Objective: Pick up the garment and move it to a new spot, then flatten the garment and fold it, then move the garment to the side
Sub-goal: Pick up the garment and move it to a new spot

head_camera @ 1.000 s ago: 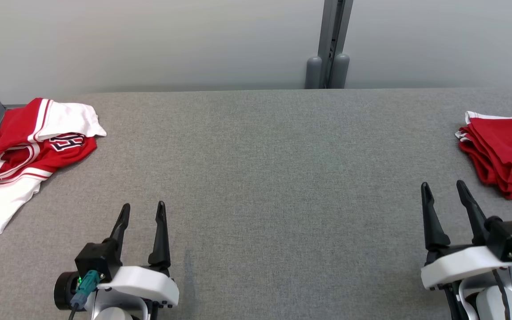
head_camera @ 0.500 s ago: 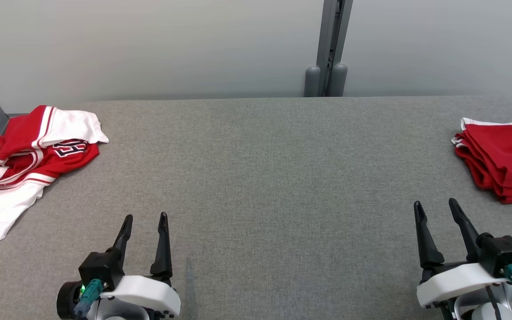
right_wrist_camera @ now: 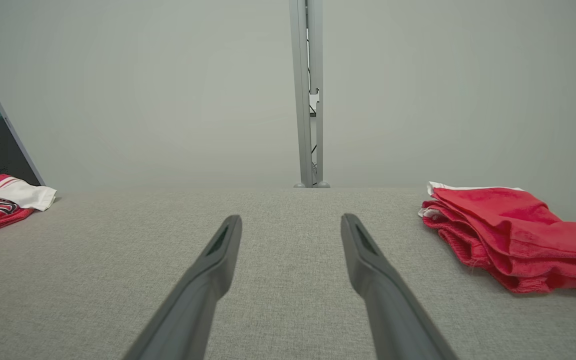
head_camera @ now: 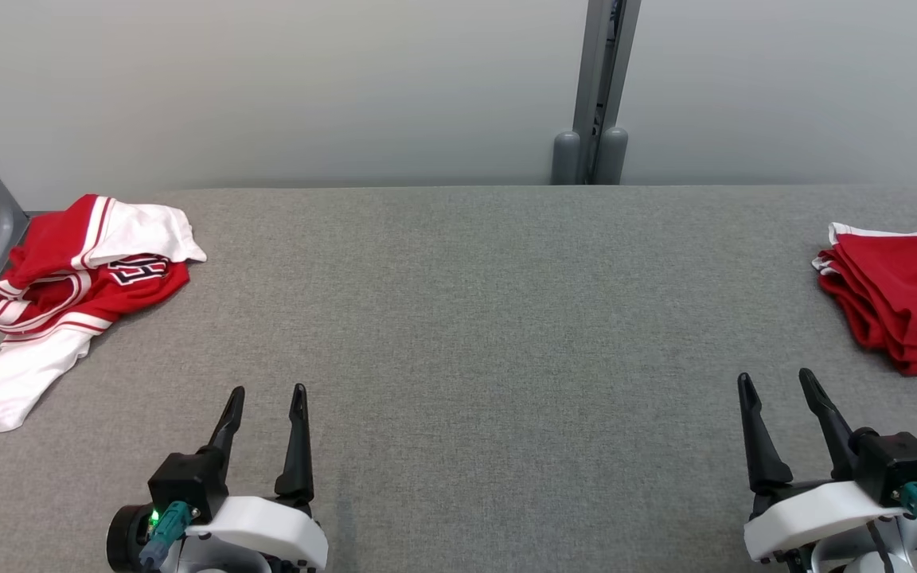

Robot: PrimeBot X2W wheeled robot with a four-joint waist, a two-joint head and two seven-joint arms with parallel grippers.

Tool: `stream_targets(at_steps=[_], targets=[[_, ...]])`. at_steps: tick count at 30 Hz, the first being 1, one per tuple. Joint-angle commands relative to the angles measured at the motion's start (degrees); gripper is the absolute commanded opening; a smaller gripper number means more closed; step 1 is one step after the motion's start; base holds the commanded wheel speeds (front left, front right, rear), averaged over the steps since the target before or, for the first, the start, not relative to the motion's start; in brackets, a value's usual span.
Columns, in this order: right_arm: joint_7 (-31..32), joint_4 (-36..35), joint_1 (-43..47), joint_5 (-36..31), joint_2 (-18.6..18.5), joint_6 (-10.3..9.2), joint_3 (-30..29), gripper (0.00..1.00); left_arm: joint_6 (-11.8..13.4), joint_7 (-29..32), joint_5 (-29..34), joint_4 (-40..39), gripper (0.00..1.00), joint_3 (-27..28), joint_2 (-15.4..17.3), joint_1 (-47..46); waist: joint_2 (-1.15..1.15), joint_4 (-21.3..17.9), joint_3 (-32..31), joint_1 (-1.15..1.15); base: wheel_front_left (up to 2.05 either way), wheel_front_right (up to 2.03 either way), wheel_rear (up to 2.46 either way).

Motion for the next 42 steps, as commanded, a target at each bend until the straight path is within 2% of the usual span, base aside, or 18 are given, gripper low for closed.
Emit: stream_targets(at_steps=[1,8,15,18,23,37,42], targets=[[-0.1,0.1,0.5,-0.3,-0.2,-0.02,-0.2,1.00,-0.2,-0.1,0.2,0.2,1.00,-0.1,0.2,0.6,0.00,0.6,-0.2,0.00,0.00,0.00,0.00],[-0.1,-0.5,0.6,-0.1,-0.3,-0.02,-0.3,1.00,-0.2,0.0,0.7,0.1,1.00,0.0,0.2,-0.9,0.00,4.7,-0.3,0.00,0.00,0.00,0.00],[-0.2,-1.1,-0.3,0.3,-0.3,-0.01,-0.6,1.00,0.0,0.0,1.3,-0.4,1.00,1.4,0.7,-1.8,0.00,14.3,0.4,0.00,0.00,0.00,0.00],[-0.2,-1.4,-0.7,-0.3,-0.3,-0.01,-0.7,1.00,0.0,0.0,1.2,-0.9,1.00,2.4,0.8,-1.8,0.00,20.3,0.9,0.00,0.00,0.00,0.00],[-0.2,-1.6,-1.1,-0.5,-0.3,-0.01,-0.4,1.00,0.1,0.0,0.9,-1.4,1.00,3.8,0.8,-1.0,0.00,25.9,1.3,0.00,0.00,0.00,0.00],[-0.2,-0.5,-4.2,-0.8,-0.3,-0.02,2.3,1.00,0.6,0.0,0.4,-4.5,1.00,6.3,0.3,1.4,0.00,27.4,3.9,0.00,0.00,0.00,0.00],[0.3,-2.1,-3.2,-2.3,-0.3,-0.01,0.5,1.00,-0.6,0.0,0.0,-3.5,1.00,6.1,0.3,-1.7,0.00,27.5,5.4,0.00,0.00,0.00,0.00]])
